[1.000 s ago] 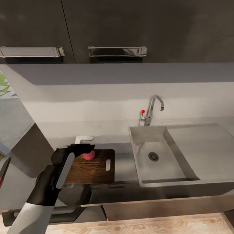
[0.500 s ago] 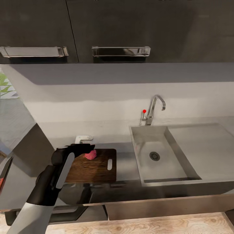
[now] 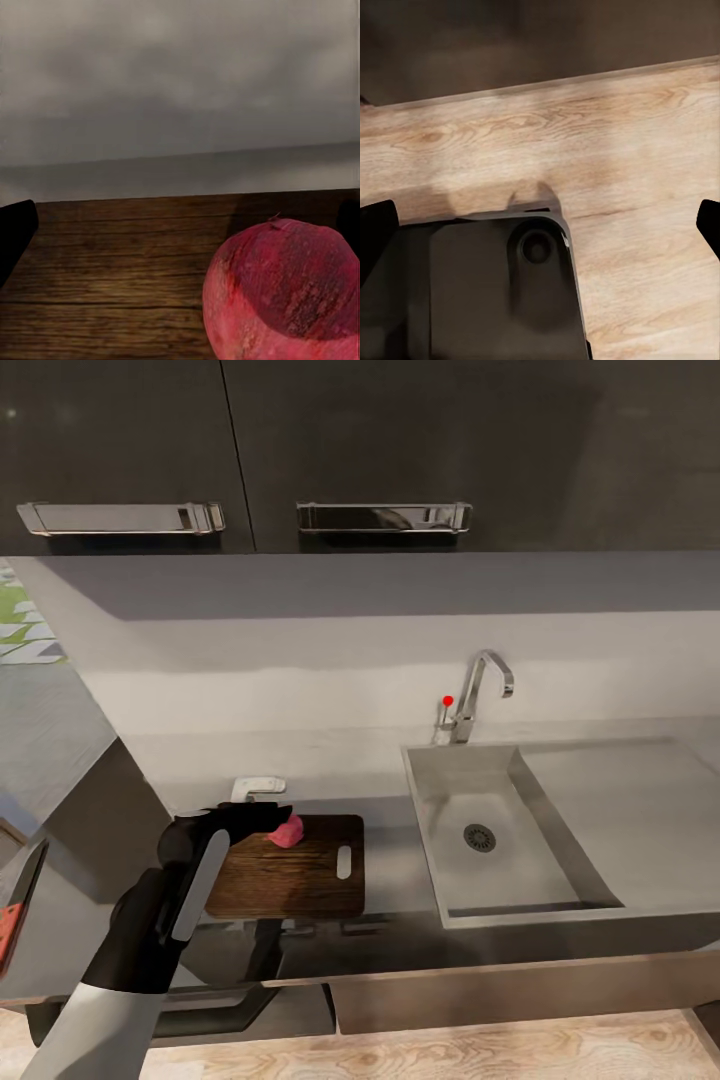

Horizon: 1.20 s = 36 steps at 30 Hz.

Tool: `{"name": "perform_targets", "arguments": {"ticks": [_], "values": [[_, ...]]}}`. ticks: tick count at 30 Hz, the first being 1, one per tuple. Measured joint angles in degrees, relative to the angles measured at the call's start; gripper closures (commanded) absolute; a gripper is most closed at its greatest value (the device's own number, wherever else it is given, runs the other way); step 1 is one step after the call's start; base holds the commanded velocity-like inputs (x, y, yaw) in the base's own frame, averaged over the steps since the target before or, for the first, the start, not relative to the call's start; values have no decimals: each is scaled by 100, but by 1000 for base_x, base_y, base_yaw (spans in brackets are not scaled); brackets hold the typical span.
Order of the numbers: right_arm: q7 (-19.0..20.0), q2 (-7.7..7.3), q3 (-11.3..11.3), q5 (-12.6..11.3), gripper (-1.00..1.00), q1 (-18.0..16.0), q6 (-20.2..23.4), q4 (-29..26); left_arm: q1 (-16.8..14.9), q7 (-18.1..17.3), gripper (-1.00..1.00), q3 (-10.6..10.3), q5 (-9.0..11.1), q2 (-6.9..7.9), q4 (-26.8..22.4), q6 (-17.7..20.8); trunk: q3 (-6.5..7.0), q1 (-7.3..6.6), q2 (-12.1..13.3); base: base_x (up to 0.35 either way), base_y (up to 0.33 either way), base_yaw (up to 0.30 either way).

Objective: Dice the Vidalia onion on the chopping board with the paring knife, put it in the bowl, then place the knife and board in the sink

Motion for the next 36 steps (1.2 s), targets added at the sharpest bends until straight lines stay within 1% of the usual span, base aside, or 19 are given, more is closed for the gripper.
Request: {"name": "perform_targets", "arguments": {"ticks": [30, 36], "values": [[-1, 0, 0, 0, -100, 3, 0, 1, 0, 0, -100, -1, -5, -1, 33, -3, 0, 0, 0, 16, 0, 0], [-1, 0, 0, 0, -100, 0, 0, 1, 0, 0, -100, 2, -1, -2, 36, -2, -1, -1, 0, 105, 59, 0]]}}
